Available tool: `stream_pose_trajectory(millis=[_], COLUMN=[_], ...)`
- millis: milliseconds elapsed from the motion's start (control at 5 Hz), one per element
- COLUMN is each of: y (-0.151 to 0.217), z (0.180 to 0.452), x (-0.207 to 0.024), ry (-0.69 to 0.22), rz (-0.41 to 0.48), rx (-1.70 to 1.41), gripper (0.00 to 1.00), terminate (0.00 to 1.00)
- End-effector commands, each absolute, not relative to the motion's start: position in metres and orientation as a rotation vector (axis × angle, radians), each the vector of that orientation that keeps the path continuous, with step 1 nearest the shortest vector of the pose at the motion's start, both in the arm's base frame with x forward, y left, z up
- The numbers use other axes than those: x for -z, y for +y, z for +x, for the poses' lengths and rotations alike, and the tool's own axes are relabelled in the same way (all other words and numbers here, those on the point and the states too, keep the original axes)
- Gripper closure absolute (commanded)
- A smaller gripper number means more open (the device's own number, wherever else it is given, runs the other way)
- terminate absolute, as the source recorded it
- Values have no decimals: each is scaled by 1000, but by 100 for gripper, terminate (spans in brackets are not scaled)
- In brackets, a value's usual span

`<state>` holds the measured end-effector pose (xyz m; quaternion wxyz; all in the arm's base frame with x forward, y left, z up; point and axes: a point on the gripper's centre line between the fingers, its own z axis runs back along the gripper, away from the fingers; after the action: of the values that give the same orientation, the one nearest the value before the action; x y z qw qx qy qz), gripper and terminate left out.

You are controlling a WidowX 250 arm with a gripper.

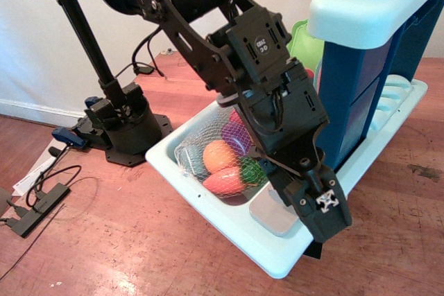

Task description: Turn lever vertical to front

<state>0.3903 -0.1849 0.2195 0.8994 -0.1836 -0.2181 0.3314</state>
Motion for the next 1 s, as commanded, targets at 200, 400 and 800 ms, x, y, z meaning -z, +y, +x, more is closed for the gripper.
stream_pose_trajectory(millis=[200,400,800], y=[-182,-167,-144], z=[385,371,338], x=[-210,-198,-185], ry=[-454,-475,-504], rz=[-388,-394,-404], rx=[-696,-727,-779], gripper=[0,0,0], terminate=[0,0,0])
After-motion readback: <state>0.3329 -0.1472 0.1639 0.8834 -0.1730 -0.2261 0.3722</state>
